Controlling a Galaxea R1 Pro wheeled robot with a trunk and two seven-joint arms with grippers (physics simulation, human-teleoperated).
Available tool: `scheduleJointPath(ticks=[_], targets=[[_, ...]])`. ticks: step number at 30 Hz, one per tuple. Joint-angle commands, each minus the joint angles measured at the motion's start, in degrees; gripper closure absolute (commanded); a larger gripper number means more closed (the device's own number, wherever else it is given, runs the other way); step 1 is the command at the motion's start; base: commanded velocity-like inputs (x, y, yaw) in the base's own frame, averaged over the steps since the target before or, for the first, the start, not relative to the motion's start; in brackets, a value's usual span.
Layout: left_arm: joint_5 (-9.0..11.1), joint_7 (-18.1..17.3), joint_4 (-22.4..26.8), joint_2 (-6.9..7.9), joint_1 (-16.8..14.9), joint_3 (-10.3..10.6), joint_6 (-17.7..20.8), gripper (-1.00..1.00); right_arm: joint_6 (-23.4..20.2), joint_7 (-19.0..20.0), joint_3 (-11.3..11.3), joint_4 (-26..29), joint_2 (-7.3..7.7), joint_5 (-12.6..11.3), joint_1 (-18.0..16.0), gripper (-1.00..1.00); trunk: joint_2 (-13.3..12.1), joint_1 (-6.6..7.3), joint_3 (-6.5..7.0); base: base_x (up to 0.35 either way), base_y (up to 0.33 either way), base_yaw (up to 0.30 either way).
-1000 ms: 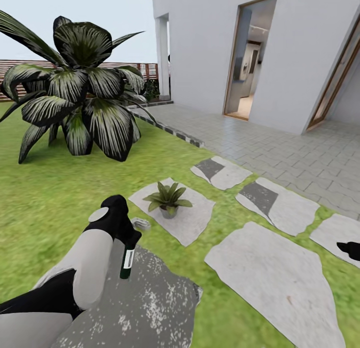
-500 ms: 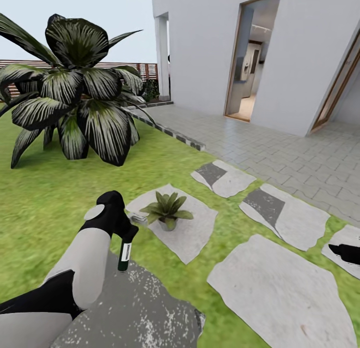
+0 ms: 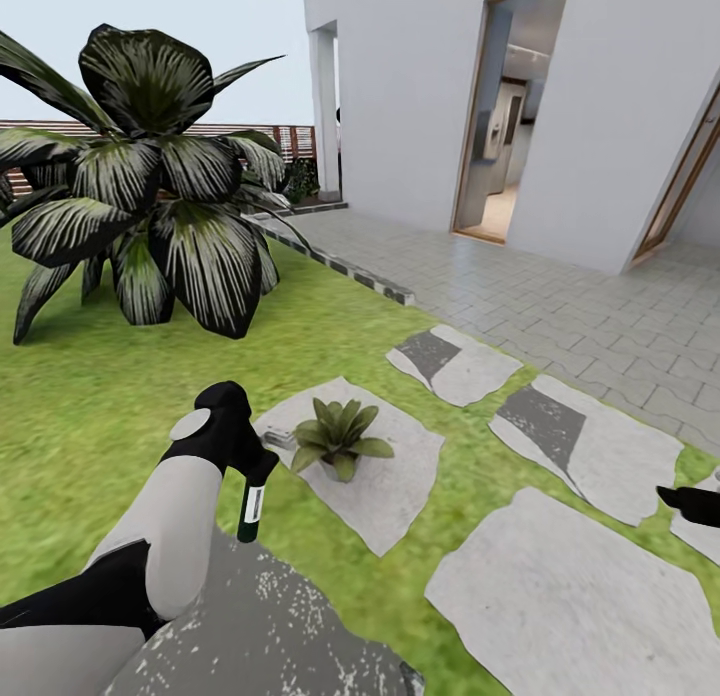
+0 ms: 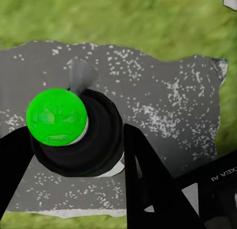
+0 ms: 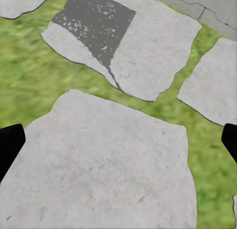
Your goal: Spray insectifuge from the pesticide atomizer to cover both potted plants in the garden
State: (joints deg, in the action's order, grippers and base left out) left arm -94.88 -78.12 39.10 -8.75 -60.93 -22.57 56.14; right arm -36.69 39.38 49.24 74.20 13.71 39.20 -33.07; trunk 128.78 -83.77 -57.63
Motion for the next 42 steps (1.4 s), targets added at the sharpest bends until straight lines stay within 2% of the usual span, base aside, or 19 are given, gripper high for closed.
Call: scheduleJointPath(ticks=[1, 15, 26, 36, 39, 42], targets=[[-0.59, -0.55, 0.05, -0.1, -0.06, -0.35, 0.55, 1.0, -0.05, 0.6, 0.07, 0.07, 0.0, 0.57, -0.06, -1.0, 0.03, 0.0, -0.06, 0.093, 0.001, 0.0], [-0.65, -0.42, 0.03, -0.07, 0.29, -0.13, 0.21, 1.0, -0.05, 0.55, 0.13, 0.07, 0.0, 0.53, -0.06, -1.0, 0.03, 0.0, -0.06, 0.025, -0.055, 0.0], [-0.58, -0.45, -0.06, -0.12, 0.29, -0.17, 0.2, 1.0, -0.05, 0.6, 0.08, 0.07, 0.0, 0.54, -0.06, -1.0, 0.03, 0.0, -0.06, 0.295, 0.062, -0.007], [-0.73, -0.47, -0.37, -0.12, 0.46, -0.25, 0.2, 1.0, -0.06, 0.61, 0.12, 0.07, 0.0, 0.53, -0.06, -1.0, 0.03, 0.0, -0.03, 0.058, 0.178, -0.251], [-0.74, -0.46, -2.23, -0.12, 0.46, -0.28, -0.02, 1.0, -0.06, 0.61, 0.13, 0.07, 0.0, 0.57, -0.06, -1.0, 0.03, 0.0, 0.03, 0.001, 0.009, -0.263], [-0.8, -0.4, -6.99, -0.05, 0.46, -0.35, -0.18, 1.0, -0.06, 0.59, 0.11, 0.07, 0.0, 0.58, -0.06, -1.0, 0.03, 0.0, 0.05, 0.0, 0.002, -0.089]])
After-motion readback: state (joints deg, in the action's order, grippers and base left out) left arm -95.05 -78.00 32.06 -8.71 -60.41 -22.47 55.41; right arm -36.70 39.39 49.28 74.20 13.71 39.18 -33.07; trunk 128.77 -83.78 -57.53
